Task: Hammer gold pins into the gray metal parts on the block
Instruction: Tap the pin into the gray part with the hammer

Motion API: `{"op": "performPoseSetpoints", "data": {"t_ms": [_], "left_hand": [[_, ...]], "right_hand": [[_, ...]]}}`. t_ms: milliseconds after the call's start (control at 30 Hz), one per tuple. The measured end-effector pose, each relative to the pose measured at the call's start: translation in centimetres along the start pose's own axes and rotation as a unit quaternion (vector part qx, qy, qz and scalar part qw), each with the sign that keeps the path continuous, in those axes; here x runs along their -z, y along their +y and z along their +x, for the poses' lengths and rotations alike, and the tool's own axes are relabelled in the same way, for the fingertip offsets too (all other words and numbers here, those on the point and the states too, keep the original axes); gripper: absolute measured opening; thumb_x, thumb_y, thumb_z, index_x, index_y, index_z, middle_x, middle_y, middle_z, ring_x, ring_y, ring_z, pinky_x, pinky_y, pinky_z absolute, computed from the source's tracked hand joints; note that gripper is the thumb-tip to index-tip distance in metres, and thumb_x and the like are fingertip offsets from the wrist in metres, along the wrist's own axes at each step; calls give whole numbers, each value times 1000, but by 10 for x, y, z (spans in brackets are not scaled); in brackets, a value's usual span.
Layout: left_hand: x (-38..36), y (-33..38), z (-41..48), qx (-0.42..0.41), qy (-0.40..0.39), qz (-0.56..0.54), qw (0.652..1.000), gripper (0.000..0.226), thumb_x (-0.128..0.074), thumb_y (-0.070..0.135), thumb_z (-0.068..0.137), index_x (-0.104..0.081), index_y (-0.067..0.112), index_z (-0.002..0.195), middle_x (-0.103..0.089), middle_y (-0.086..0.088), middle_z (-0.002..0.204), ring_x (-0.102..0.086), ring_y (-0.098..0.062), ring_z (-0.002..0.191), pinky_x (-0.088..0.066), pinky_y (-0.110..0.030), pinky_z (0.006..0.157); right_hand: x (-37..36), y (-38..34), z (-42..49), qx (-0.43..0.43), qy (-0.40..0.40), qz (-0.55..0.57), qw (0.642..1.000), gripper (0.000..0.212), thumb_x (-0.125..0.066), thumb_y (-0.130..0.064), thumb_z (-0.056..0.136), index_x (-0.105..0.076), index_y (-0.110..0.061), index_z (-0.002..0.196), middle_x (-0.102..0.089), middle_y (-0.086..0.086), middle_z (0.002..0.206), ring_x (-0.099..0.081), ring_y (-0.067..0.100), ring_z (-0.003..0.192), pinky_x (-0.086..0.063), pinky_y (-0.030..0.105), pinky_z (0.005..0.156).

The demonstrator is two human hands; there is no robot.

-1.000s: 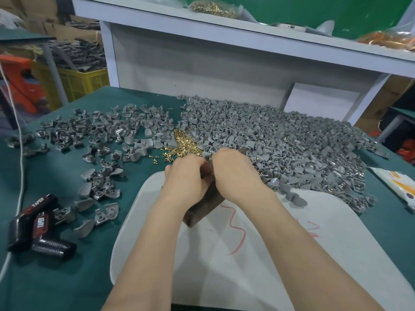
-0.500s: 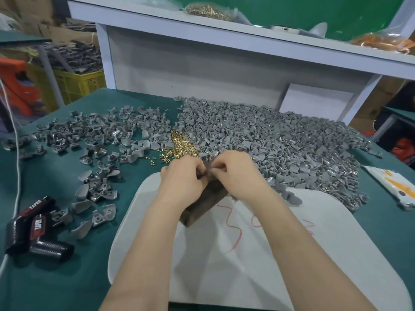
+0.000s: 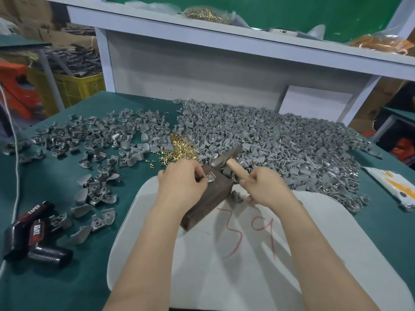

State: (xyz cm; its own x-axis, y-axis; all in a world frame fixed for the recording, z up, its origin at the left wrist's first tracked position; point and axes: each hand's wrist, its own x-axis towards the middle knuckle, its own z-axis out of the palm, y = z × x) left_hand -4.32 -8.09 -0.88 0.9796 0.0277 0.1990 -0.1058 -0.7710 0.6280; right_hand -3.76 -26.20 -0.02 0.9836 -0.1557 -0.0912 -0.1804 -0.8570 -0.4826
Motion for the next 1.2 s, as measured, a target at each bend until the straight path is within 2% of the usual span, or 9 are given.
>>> {"op": "performPoseSetpoints", "data": {"t_ms": [67,133,267,400,500,667,833,933,1200], "left_hand": [[-1,0,0,3,6,10,1000,11,-63,31,87,-57,32,78,-65,8,95,-57,-19,101,-30,-35,84],[-2,-1,1,8,20,17,1000,10,-62,30,88,-59,31,79,-65,7,96,-56,-21,101,-30,-35,83],[-2,-2,2,21,29,21,999,6,-61,28,88,-62,29,82,-66,3,96,-56,-24,100,-32,-36,85],[-3,-3,2,26,36,7,999,5,-64,29,86,-65,26,90,-65,2,100,-56,-23,103,-34,-37,90],[-3,-2,2,37,33,-6,999,4,-65,29,86,-62,27,83,-67,3,94,-59,-22,100,-37,-36,91],[-2,0,1,34,26,-4,999,8,-65,29,85,-59,29,80,-67,2,98,-58,-23,102,-40,-37,94],[1,1,0,24,13,3,1000,8,-63,26,85,-58,29,81,-67,3,99,-57,-24,103,-42,-41,93],[1,1,0,22,12,1,1000,3,-63,27,85,-61,27,82,-67,2,98,-57,-26,102,-42,-41,92],[1,0,-1,19,9,-1,1000,9,-63,28,85,-59,23,78,-66,-2,91,-57,-30,97,-43,-40,86]], "right_hand": [[4,1,-6,18,19,72,997,12,-56,-23,91,-50,-12,89,-67,7,81,-68,15,56,-57,41,67],[12,0,-12,55,32,90,994,8,-56,-23,91,-49,-18,93,-66,4,77,-62,9,48,-54,33,56],[24,-5,-30,186,93,33,978,49,-55,-23,92,-41,-41,135,-60,-20,82,-54,0,70,-37,16,64],[26,-19,-57,289,183,65,938,57,-54,-16,94,-37,-58,129,-52,-39,116,-53,-12,98,-39,3,74],[23,-22,-68,307,213,63,925,61,-53,-18,94,-34,-67,124,-63,-21,118,-63,7,99,-52,30,84],[10,-25,-67,269,163,-20,949,61,-44,-20,96,-25,-64,133,-62,-4,109,-59,20,95,-49,39,82],[-8,-40,-40,179,122,-52,975,30,-46,-25,96,-61,-40,116,-44,-1,93,-57,26,86,-45,34,75],[-14,-53,-30,185,109,-67,974,19,-53,-35,93,-64,-36,107,-41,-1,93,-57,25,89,-41,32,74],[-20,-64,-21,201,98,-110,968,17,-53,-28,92,-66,-33,102,-40,2,90,-59,30,91,-37,31,71]]}}
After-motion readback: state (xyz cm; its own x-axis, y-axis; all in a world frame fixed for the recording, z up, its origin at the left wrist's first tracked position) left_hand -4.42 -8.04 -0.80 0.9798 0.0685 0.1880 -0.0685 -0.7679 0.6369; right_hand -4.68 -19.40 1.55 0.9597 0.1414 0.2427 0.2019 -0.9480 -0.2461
